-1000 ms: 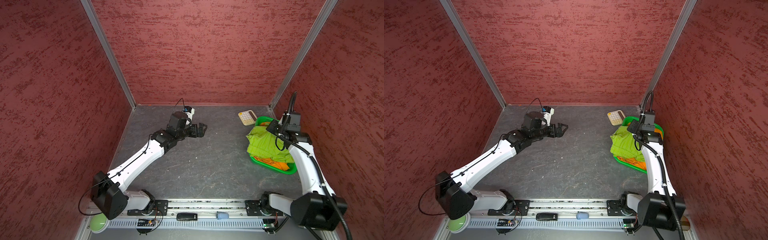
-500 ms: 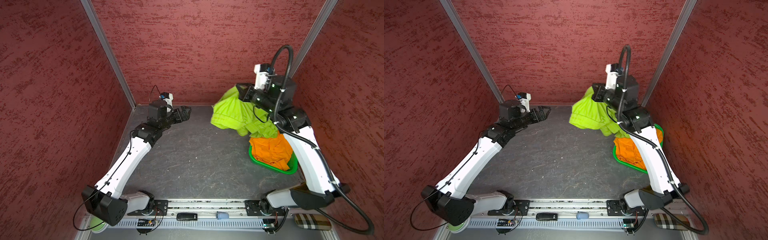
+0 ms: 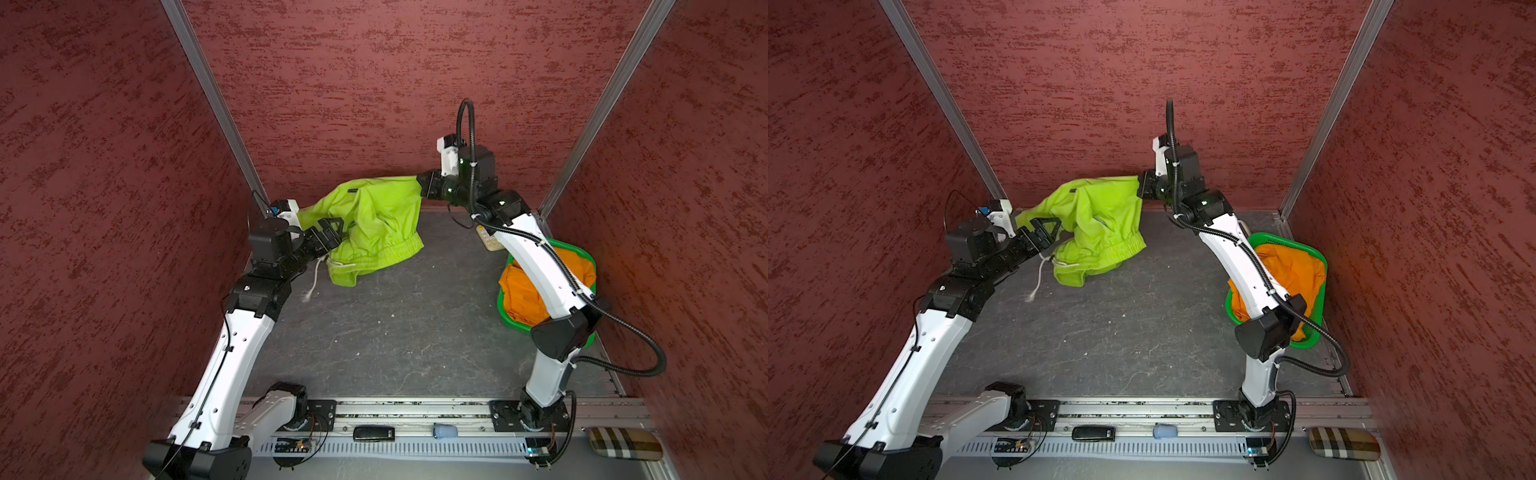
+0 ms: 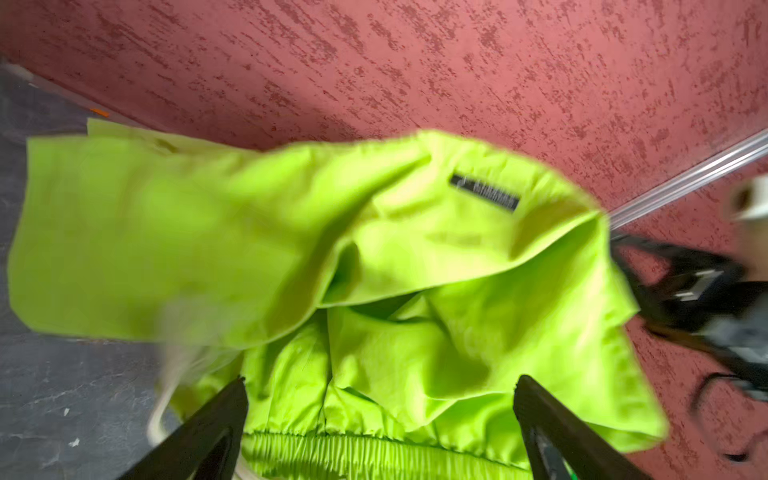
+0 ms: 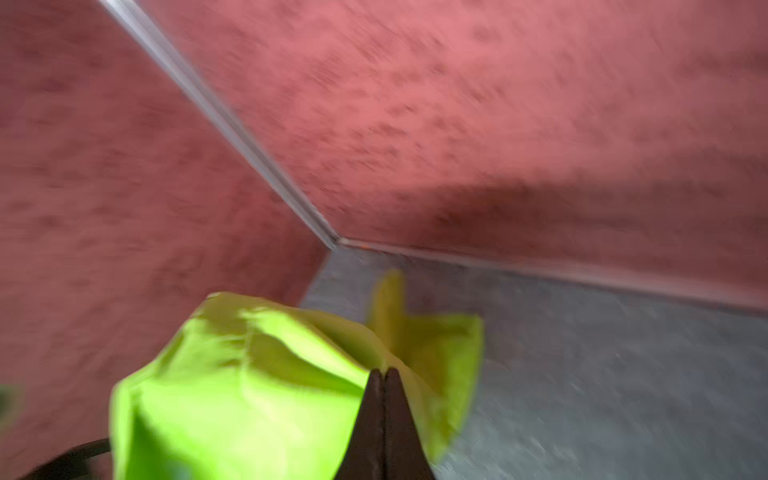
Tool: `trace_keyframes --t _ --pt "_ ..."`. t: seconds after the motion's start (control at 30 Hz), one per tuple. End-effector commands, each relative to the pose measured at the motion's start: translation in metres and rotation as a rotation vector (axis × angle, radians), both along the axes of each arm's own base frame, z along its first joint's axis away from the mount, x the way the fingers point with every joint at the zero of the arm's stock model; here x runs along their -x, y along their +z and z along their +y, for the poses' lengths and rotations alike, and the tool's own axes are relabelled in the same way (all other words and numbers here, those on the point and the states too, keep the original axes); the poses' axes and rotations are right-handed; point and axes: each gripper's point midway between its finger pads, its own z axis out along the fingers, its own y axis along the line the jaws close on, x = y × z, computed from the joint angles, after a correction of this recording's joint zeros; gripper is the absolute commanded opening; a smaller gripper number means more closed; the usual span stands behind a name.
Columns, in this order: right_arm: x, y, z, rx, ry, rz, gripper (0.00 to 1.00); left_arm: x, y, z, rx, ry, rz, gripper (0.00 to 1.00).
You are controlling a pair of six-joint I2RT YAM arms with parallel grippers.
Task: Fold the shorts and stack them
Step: 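Lay the lime-green shorts on the table and open the right gripper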
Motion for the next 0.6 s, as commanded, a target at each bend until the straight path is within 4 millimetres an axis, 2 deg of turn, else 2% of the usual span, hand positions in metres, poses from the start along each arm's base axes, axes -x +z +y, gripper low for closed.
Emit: trace_keyframes --t 0.0,0.07,0.1,0.17,0.2,0.27,0.37,0.57 --pt "-0.013 -0.097 -0.036 0.124 -0.158 0.160 0.26 0.005 -0.015 0.000 0.053 -0.034 0.067 0.99" --pt "-0.005 -0.125 -0.038 0.149 -0.142 0.209 0.60 0.004 -0.027 -0.002 0.076 -0.047 0.102 0.99" --pt "0.002 -0.134 -0.035 0.144 -0.126 0.226 0.72 0.003 -0.035 -0.003 0.094 -0.057 0.126 0.99" --pt "0.016 -0.144 -0.031 0.141 -0.100 0.232 0.94 0.001 -0.052 -0.007 0.138 -0.075 0.177 0.99" --pt "0.024 -0.150 -0.027 0.146 -0.078 0.239 0.99 -0.001 -0.062 -0.011 0.162 -0.090 0.204 0.99" --pt "0.041 -0.162 -0.020 0.174 -0.042 0.256 0.99 -0.002 -0.080 -0.018 0.208 -0.122 0.253 0.99" --pt "0.072 -0.194 -0.009 0.238 0.017 0.297 0.99 -0.003 -0.107 -0.030 0.257 -0.175 0.337 0.99" --pt "0.107 -0.249 -0.019 0.225 0.012 0.388 0.99 0.009 -0.152 -0.042 0.238 -0.224 0.472 0.99"
